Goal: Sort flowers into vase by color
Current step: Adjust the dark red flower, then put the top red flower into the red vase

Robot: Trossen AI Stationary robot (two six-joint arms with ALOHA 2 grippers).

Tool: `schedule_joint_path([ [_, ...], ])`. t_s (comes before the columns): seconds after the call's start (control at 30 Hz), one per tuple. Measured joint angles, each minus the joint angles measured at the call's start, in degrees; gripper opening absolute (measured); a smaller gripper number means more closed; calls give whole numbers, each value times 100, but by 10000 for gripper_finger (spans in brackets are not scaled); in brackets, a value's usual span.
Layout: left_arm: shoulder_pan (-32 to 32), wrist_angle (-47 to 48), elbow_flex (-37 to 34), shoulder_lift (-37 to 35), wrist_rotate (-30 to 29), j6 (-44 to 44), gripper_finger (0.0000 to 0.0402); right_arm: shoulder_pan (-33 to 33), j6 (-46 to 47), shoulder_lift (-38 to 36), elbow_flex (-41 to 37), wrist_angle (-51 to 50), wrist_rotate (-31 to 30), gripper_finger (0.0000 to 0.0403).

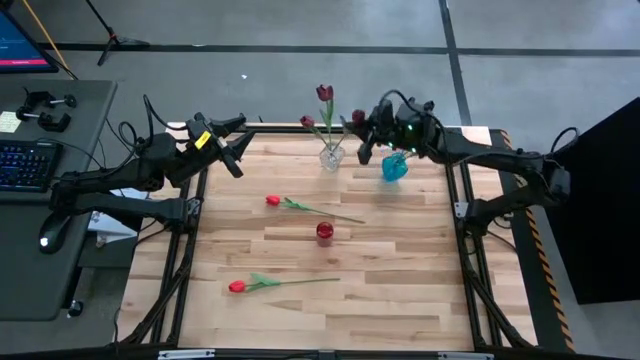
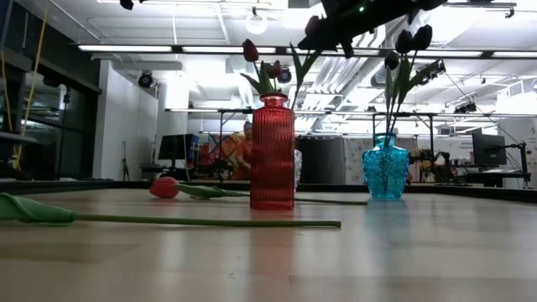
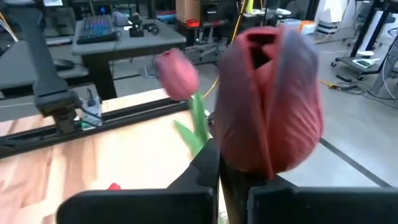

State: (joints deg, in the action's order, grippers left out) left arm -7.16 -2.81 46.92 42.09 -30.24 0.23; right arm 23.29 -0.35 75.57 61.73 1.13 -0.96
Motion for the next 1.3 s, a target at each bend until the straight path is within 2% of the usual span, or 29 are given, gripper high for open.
schedule_joint_path([
  [0.23,2,-1,0,0,0,0,207,452,-119,927,681,32,744,0],
  [0.53,1,-1,0,0,0,0,207,433,-101,1988,1605,-12,1608,0],
  [0.83,0,-50,0,2,1,0,207,623,-384,1685,2155,-636,1637,0],
  [1.13,0,-181,0,2,0,0,207,744,-458,1189,2384,-659,1638,0],
  [1.3,1,-179,0,2,1,0,207,579,-6,947,2390,-1059,1745,11],
])
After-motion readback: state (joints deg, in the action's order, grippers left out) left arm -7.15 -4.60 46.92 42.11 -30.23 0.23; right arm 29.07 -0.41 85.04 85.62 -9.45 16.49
